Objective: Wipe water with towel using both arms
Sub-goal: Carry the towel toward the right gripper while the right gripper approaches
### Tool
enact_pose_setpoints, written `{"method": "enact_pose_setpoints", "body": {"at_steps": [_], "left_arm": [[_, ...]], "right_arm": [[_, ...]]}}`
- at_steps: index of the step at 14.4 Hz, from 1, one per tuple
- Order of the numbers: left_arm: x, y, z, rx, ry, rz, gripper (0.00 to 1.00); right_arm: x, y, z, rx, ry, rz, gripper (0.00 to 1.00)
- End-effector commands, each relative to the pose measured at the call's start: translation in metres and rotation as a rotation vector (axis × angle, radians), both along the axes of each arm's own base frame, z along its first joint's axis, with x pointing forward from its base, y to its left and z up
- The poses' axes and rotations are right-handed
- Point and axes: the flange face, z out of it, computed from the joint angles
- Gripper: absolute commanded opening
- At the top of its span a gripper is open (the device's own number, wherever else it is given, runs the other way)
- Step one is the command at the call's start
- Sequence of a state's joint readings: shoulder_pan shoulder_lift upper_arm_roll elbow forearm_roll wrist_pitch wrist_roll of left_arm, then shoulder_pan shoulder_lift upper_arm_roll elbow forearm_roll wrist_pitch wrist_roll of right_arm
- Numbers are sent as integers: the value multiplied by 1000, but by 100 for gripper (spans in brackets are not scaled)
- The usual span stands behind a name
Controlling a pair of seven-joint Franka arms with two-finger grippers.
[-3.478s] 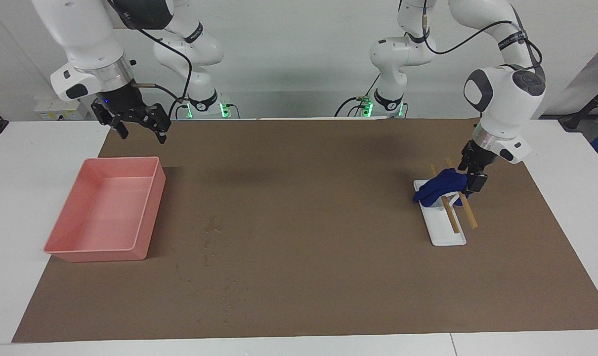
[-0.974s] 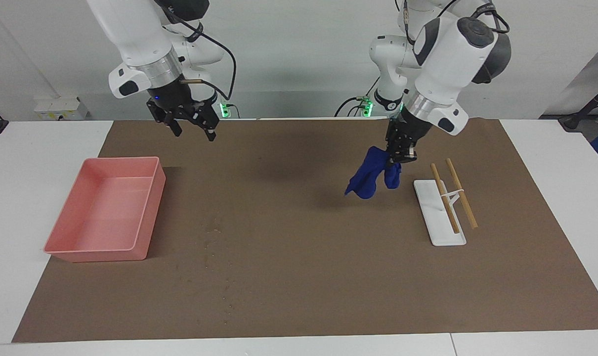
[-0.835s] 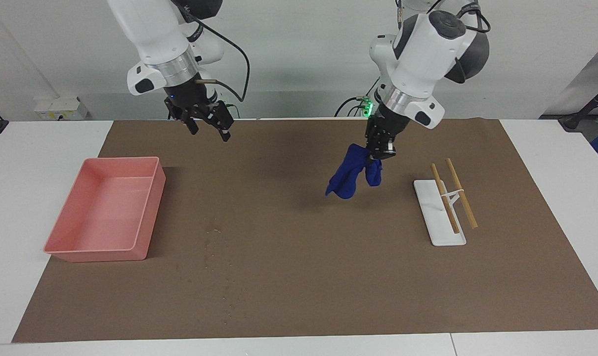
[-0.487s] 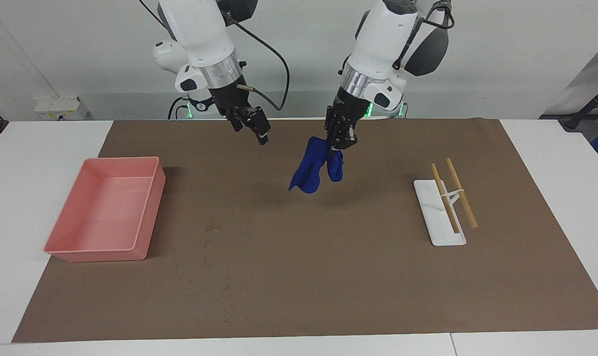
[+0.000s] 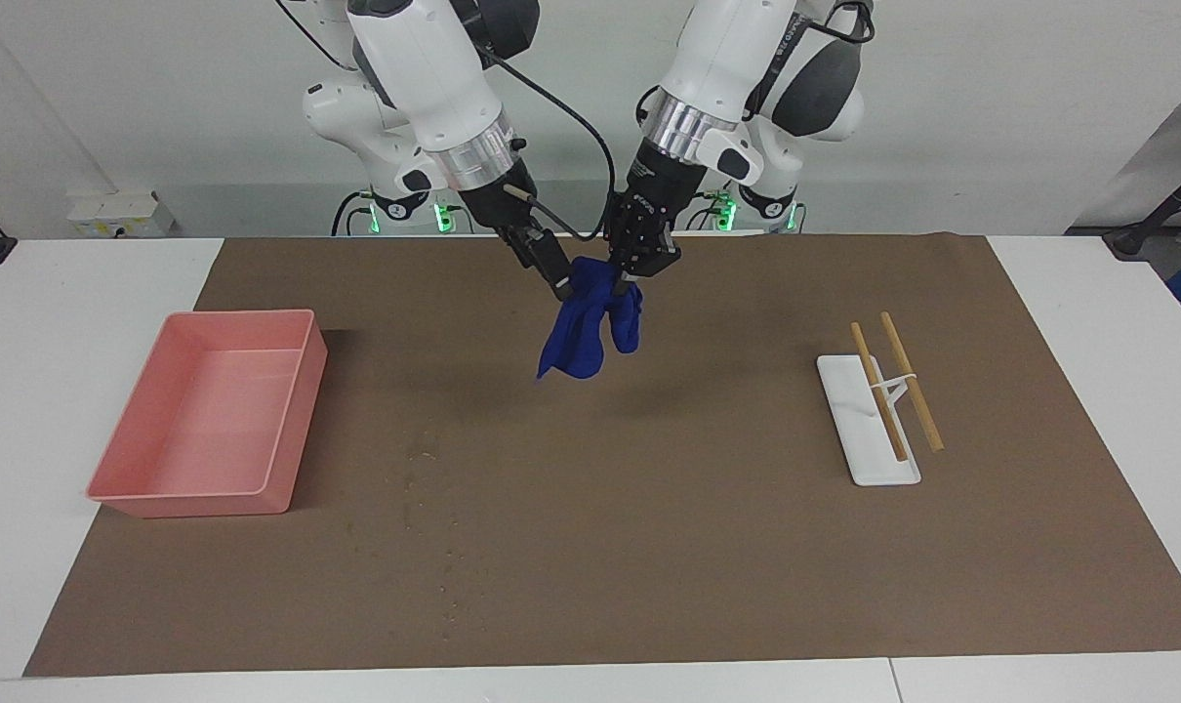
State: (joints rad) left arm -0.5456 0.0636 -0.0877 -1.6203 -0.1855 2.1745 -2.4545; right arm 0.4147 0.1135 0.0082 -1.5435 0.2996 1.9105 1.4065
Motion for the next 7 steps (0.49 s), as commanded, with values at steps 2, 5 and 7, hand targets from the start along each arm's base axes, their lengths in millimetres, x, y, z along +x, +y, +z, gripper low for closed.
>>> {"method": "enact_pose_setpoints", "body": {"at_steps": [2,5,7], "left_arm": [[-2,-9,21,-82,-39,54,0],[-15,-25,23,-93,-34,47,0],[-33,-45,24,-101,-41,6,0]], "right_arm": [[2,12,-1,52,3,-31,95],[4,17,-1,69,-8,-61,91],[5,17,1,70,-13,-61,77]]}}
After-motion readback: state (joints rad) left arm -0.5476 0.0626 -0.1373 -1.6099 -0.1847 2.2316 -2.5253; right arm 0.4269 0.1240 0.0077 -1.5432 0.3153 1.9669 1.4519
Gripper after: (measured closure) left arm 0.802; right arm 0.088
